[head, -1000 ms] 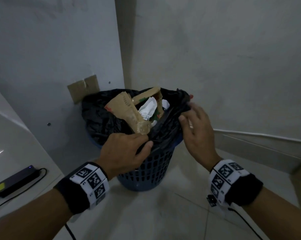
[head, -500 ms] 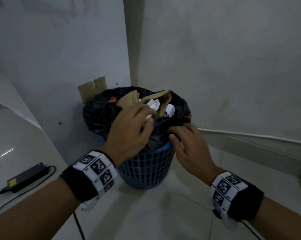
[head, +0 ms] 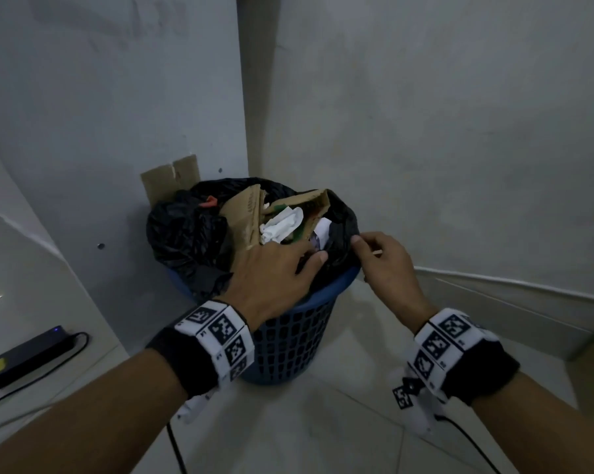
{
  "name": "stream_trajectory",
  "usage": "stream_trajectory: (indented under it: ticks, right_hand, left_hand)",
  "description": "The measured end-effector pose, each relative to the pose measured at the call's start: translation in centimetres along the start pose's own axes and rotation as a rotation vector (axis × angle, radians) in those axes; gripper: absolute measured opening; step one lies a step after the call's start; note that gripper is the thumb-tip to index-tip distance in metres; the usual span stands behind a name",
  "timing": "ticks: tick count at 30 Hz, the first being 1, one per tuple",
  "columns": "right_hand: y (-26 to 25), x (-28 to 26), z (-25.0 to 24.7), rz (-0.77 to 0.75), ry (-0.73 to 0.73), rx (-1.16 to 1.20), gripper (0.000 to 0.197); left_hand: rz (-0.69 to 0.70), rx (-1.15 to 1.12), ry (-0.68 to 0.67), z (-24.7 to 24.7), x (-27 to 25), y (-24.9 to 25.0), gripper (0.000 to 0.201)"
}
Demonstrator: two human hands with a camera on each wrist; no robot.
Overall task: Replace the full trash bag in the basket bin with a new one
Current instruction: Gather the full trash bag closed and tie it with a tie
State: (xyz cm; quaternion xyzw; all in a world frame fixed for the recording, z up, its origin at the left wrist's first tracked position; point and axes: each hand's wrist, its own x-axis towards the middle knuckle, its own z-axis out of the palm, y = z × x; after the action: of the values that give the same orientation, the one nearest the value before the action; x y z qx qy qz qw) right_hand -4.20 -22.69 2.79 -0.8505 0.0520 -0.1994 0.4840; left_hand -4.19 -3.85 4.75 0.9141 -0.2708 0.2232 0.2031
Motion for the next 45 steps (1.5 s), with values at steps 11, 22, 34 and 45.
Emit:
stream_trajectory:
  ticks: [11,22,34,45]
  right_hand:
    - [-3.1,-0.9,-4.1,-0.027,0.013,0.151,0.007]
    - [-3.8,-0.6,-8.5,0.151,0.079,0.737,0.020]
    - [-0.9,1.5,-10.7,0.289,0.285,0.913,0.032]
    - [1.0,0.9,-11.2,0.133,0.244,0.329,0.029]
  left_hand:
    - [0.138,-0.254,-0.182,-0.8,6.1,5.1,0.064]
    - [0.189,-0.298,-0.196,0.8,6.5,8.1,0.016]
    - [0.135,0.242,-0.584,-0.8,6.9,3.3,0.022]
    - [0.134,0.484,-0.400,-1.4,6.4,2.6,0.031]
